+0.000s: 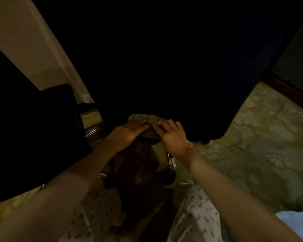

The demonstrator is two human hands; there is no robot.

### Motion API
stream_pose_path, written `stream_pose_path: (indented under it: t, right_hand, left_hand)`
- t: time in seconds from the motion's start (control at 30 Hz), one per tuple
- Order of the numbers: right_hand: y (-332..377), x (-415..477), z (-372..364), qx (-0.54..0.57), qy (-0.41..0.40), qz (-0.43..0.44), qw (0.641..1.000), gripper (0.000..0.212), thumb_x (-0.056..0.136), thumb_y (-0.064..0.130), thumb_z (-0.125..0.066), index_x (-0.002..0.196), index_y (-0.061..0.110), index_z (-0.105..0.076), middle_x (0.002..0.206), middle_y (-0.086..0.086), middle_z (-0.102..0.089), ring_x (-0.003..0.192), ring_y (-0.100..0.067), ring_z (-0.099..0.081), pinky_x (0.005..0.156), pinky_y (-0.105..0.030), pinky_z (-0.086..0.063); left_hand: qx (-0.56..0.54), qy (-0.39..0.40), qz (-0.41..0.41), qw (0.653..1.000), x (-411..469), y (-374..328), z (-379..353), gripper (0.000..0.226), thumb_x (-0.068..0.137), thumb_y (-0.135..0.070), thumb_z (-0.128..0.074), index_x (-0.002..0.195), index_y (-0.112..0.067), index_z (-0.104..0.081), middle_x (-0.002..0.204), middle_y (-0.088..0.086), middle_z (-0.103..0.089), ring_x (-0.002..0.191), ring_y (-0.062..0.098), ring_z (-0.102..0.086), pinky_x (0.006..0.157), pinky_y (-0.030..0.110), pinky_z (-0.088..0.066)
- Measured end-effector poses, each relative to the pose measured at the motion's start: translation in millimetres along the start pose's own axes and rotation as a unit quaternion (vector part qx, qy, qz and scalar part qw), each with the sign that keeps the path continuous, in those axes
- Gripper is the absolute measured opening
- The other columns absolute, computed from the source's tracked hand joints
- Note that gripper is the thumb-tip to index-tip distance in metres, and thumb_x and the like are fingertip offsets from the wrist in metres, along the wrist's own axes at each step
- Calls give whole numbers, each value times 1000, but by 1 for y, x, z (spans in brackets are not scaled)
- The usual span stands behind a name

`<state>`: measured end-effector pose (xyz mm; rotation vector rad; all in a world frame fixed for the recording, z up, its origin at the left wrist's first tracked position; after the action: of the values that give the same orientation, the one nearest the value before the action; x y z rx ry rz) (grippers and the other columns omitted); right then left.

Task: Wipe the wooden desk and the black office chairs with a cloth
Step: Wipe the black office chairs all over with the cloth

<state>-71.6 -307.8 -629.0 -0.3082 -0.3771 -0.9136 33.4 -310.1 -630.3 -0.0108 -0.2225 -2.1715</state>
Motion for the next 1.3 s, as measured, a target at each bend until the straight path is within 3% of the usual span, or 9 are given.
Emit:
stream_pose_path:
  t: [0.13,0.23,0.3,0.5,0.6,0.67,0.73,0.87,1.3]
  right_hand:
    - [36,33,2,-48,-85,51,994,49,71,8,-66,118,9,-54,110,-10,-58,96,-28,-41,81,-38,-31]
    - [45,39,-24,-96,-78,104,987,40,81,12,-60,119,8,-47,110,-9,-45,94,-26,-40,82,-36,-32]
    - [46,37,-40,-114,-68,129,983,24,95,10,-42,115,9,-54,106,-9,-53,92,-26,-43,82,-35,-35]
    - [45,37,-58,-126,-91,125,980,36,101,6,-15,119,7,-46,109,-11,-42,94,-27,-43,81,-36,-34]
    - [54,30,-74,-118,-79,132,981,31,93,10,-37,118,8,-56,109,-11,-41,96,-28,-42,82,-36,-33]
    - [63,25,-99,-99,32,133,986,40,69,20,-71,108,11,-69,105,-10,-52,95,-28,-47,80,-36,-36]
    - [64,22,-119,-66,179,80,978,60,48,31,-86,106,21,-72,103,-5,-64,98,-25,-57,80,-33,-45]
    - [57,-3,-145,82,355,-43,930,50,93,26,-54,141,31,-40,142,-4,-40,132,-27,-33,103,-37,-34]
    - [45,12,-3,40,247,-71,966,53,92,28,-52,142,23,-33,143,-7,-35,133,-28,-29,103,-37,-30]
  left_hand:
    - [-4,-21,38,999,-22,38,-1,77,53,12,-81,124,-6,-58,126,17,-60,109,36,-62,71,43,-57]
    - [-31,19,60,998,-23,51,-15,78,70,12,-70,140,-11,-42,145,15,-41,131,33,-43,85,42,-55]
    - [-47,19,33,998,-23,50,-28,85,63,12,-75,137,-14,-41,139,16,-48,124,34,-51,74,41,-58]
    - [-49,-25,-7,998,-23,57,-57,69,62,13,-65,123,-14,-48,122,17,-62,103,35,-65,50,38,-57]
    - [-52,12,5,999,-19,55,-70,69,73,11,-67,136,-13,-48,142,15,-46,124,28,-51,75,40,-58]
    - [-12,145,32,989,-27,56,-109,57,96,-7,-46,147,-24,-27,155,5,-23,139,21,-32,104,37,-40]
    - [-50,172,19,984,-28,48,-124,47,100,-19,-40,145,-28,-32,149,6,-36,132,24,-41,107,38,-35]
    - [-108,222,21,969,-38,33,-138,40,100,-23,-39,139,-18,-45,142,9,-44,133,28,-38,111,42,-27]
    - [-112,98,26,989,-33,12,12,40,93,-16,-50,131,-29,-55,130,4,-58,117,24,-55,97,37,-45]
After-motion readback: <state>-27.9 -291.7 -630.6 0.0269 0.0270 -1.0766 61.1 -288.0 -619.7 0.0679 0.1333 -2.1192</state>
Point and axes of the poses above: each hand's wrist, its own x-axis towards the middle knuckle, its own z-axis out of the back of the hand, y = z × x, the point moved 9 cm from there along x, towards the middle knuckle
